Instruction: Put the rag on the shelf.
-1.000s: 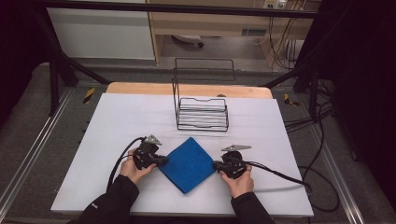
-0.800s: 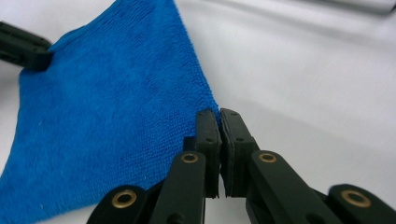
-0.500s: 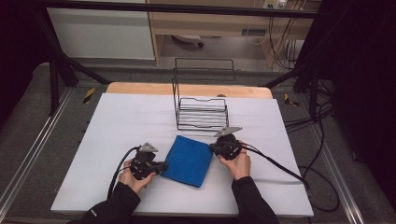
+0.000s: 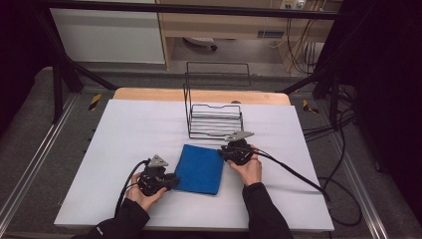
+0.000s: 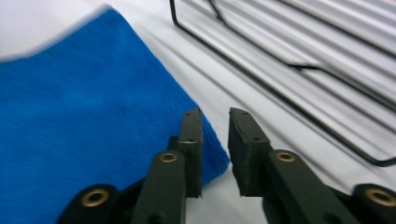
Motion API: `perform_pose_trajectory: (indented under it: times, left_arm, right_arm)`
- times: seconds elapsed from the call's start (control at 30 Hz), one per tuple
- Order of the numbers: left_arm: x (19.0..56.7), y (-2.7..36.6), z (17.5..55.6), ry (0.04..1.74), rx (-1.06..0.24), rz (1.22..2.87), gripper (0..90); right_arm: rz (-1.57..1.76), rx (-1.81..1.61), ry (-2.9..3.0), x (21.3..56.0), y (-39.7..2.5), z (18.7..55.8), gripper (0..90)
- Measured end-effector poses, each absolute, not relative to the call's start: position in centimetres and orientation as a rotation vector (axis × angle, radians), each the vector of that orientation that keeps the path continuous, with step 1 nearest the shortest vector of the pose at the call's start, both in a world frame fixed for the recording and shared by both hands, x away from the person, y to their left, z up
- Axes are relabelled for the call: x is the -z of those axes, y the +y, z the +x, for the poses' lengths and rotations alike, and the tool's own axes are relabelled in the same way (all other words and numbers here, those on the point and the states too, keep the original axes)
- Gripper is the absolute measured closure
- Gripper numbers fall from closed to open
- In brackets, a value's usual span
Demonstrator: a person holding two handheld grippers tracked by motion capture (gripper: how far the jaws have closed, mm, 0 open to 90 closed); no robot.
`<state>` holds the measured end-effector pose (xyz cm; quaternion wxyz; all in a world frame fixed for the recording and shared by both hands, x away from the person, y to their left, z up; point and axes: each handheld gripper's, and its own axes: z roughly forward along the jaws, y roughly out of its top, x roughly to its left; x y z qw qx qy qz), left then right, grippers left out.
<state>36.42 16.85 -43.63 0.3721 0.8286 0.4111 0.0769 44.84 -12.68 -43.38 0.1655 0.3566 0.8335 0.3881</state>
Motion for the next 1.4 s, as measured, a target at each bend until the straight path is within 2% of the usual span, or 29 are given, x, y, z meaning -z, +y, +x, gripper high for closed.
perform_pose_trajectory:
  times: [0.23, 0.43, 0.47, 0.5, 0.53, 0.57, 0.6, 0.63, 0.77, 1.13, 1.3, 1.4]
  left_arm:
    - [42.6, 17.4, 36.9, 1.002, -0.226, 2.103, 43.0]
    - [41.9, 17.8, 38.2, 0.969, -0.23, 2.113, 24.3]
    - [41.8, 17.7, 38.4, 0.965, -0.238, 2.114, 20.5]
    - [41.6, 17.7, 38.7, 0.962, -0.237, 2.117, 17.9]
    - [41.5, 17.7, 38.9, 0.958, -0.24, 2.12, 17.9]
    - [41.4, 17.6, 39.2, 0.955, -0.232, 2.116, 14.7]
    - [41.3, 17.6, 39.4, 0.954, -0.23, 2.109, 14.7]
    - [41.3, 17.5, 39.6, 0.951, -0.237, 2.104, 13.5]
    - [41.0, 17.1, 40.4, 0.936, -0.265, 2.108, 10.9]
    - [40.6, 15.7, 43.5, 0.952, -0.317, 2.148, 11.3]
    - [40.9, 14.9, 44.9, 0.98, -0.317, 2.148, 14.8]
    - [41.5, 14.2, 46.0, 1.008, -0.321, 2.147, 20.0]
  right_arm:
    - [1.092, -1.21, 2.313, 41.3, -14.8, 42.9, 40.8]
    - [1.13, -1.247, 2.308, 41.3, -16.6, 41.3, 20.8]
    - [1.143, -1.254, 2.311, 41.3, -16.8, 41.0, 20.8]
    - [1.147, -1.258, 2.312, 41.4, -17.1, 40.8, 15.3]
    - [1.147, -1.258, 2.312, 41.4, -17.1, 40.8, 15.3]
    - [1.154, -1.269, 2.318, 41.5, -17.6, 40.3, 10.2]
    - [1.154, -1.269, 2.318, 41.5, -17.6, 40.3, 10.2]
    - [1.172, -1.262, 2.325, 41.6, -18.1, 39.9, 6.1]
    - [1.2, -1.294, 2.319, 42.1, -19.0, 39.1, 3.9]
    - [1.209, -1.295, 2.331, 42.7, -19.9, 37.9, 2.9]
    - [1.212, -1.291, 2.333, 42.9, -19.7, 38.0, 2.9]
    - [1.218, -1.287, 2.336, 42.9, -19.7, 38.0, 2.8]
